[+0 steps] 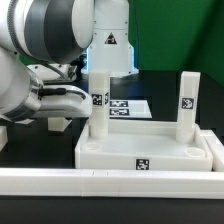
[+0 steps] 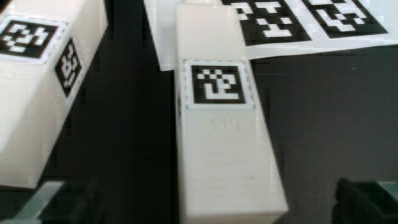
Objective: Assemble desk
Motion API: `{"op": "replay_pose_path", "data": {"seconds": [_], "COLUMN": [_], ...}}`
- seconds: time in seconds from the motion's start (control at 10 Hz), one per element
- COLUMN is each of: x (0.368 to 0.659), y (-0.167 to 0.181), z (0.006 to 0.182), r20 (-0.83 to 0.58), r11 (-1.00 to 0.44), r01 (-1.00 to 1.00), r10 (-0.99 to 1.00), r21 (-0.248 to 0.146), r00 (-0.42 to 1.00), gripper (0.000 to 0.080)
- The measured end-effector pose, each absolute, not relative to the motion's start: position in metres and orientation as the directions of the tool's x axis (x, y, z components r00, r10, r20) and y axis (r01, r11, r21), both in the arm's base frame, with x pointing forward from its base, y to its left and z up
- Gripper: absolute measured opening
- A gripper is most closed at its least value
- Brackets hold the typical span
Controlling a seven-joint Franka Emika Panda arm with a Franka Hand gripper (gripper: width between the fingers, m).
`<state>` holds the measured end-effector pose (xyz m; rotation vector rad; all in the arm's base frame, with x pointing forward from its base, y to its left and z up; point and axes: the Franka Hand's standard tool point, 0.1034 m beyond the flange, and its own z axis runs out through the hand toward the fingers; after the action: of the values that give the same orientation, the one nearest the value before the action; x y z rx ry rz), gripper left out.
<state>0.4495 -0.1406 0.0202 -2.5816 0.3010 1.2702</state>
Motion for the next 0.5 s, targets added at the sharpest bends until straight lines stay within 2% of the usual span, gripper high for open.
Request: {"op": "replay_pose_path", "data": {"seconds": [0.5], "x": [0.4434], "y": [-0.1395], "z": [0.0133], "r20": [-0.798], "r11": [-0.948], "r01": [-0.292], "r10": [-0.078], "r21": [-0.126], "r00": [0.597], "gripper": [0.0649]}}
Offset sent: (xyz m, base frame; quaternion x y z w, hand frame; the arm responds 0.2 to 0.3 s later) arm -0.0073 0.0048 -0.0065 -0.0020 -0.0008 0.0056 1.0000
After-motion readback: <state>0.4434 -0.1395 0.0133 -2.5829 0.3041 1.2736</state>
